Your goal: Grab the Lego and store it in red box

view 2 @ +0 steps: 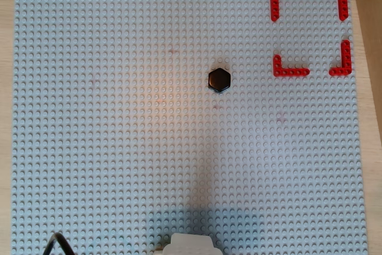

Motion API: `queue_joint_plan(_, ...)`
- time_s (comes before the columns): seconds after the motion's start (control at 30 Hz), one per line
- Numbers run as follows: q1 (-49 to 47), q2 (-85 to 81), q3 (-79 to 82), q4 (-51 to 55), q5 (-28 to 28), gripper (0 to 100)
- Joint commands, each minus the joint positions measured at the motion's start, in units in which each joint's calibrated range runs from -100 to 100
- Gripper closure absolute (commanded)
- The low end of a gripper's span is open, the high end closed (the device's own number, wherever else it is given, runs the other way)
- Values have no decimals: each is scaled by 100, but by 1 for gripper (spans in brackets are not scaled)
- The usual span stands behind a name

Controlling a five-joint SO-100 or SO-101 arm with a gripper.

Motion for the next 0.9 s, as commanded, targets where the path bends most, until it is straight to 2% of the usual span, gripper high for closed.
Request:
queue_joint_plan(0.0, -39, -51, -79, 33, -33, 97)
queue_joint_plan(0.6, -17, 144, -61, -19, 14, 96)
queue_joint_plan(0.87, -54, 2882, -270, -2, 108, 96)
